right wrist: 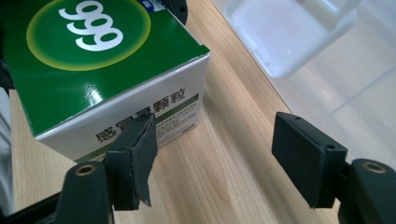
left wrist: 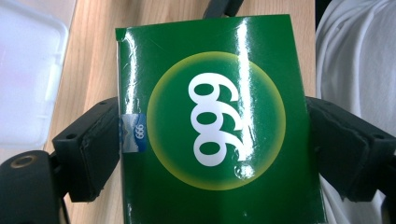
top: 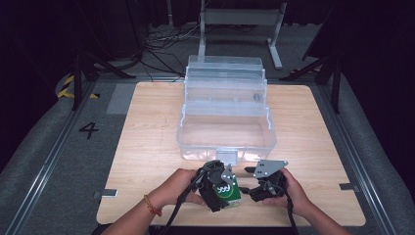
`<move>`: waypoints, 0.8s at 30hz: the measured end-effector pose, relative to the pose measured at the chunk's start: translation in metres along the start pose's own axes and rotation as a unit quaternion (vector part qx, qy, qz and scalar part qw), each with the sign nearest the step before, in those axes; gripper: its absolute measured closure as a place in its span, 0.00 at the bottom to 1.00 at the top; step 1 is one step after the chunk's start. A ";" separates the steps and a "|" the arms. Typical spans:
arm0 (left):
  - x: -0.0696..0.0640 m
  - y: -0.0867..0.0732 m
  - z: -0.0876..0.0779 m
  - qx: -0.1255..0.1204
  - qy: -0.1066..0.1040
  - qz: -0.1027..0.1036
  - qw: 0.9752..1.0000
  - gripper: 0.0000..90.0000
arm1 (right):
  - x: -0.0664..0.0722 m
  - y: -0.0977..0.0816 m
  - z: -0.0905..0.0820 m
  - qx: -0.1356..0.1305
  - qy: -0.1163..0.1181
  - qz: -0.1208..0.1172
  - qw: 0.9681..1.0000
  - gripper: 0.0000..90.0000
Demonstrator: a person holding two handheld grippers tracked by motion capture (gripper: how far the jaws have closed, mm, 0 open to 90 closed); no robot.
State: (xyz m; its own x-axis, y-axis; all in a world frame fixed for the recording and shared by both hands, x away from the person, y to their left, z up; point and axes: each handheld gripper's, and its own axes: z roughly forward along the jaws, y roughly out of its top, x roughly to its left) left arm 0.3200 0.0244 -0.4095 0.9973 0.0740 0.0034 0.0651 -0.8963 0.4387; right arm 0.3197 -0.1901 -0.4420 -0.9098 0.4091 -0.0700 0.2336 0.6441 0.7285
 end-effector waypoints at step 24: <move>0.005 -0.009 0.003 0.066 -0.014 0.008 0.998 0.16 | -0.015 -0.032 -0.032 -0.013 0.001 0.003 1.000 0.32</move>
State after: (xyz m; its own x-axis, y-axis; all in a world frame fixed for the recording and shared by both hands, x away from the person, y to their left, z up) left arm 0.3247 0.0312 -0.4164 0.9987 0.0485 -0.0168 0.0513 -0.9472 0.3165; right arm 0.3146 -0.2374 -0.4431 -0.9093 0.4111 -0.0643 0.2293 0.6241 0.7470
